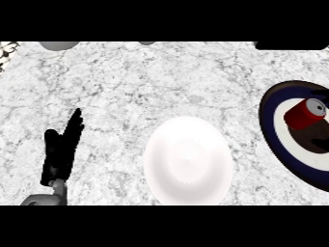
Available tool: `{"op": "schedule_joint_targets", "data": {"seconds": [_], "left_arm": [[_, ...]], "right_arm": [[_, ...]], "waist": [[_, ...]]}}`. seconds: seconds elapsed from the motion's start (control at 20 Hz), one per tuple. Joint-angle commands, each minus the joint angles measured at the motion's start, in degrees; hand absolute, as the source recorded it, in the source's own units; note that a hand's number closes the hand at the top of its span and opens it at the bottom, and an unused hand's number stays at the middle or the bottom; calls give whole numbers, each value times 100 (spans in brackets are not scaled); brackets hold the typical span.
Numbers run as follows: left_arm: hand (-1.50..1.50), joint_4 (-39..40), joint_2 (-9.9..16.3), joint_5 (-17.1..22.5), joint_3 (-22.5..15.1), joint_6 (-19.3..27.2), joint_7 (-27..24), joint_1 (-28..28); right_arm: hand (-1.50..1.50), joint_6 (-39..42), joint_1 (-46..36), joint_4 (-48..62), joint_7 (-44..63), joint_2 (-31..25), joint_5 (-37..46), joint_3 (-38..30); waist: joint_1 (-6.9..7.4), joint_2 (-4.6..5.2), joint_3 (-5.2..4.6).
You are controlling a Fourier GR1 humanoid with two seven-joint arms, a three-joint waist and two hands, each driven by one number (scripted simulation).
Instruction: Pick the can from the plate and place it in the plate
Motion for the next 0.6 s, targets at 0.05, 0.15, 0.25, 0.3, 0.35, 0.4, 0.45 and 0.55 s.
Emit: {"op": "schedule_joint_targets", "data": {"seconds": [0.05, 0.15, 0.25, 0.3, 0.35, 0.4, 0.45, 0.55], "left_arm": [[0, 354, 228, 97, 307, -120, -36, -401], [0, 234, 141, 81, 191, -97, 70, -307], [0, 174, 111, 62, 193, -35, 53, -193], [0, 108, 120, 62, 155, -80, 65, -188], [0, 153, -158, -60, -44, 93, -62, 1], [0, -241, 131, 90, 69, -151, 117, 180], [0, -14, 233, 171, 238, -225, 23, 33], [0, 49, 199, 121, 226, -192, 15, 14]], "right_arm": [[-150, 479, -256, 63, -1116, -79, -985, -499], [-150, 554, -477, 185, -1319, 342, -1733, -921], [-150, 1079, -315, 89, -1479, 315, -2462, -1358], [-150, 1033, -298, 166, -1436, 560, -2585, -1388], [-150, 1305, -81, 240, -1613, 342, -2825, -1621], [-150, 1419, -37, 286, -1524, 390, -2996, -1729], [-150, 1590, 25, 162, -1472, 368, -3140, -1777], [-150, 2095, 80, 653, -1893, -104, -3350, -2023]], "waist": [[-67, 1, -1], [-56, 2, 9], [-155, -37, 5], [-101, -28, 5], [-136, -28, 3], [-63, -41, 4], [-90, -29, -2], [-62, -8, 0]]}}
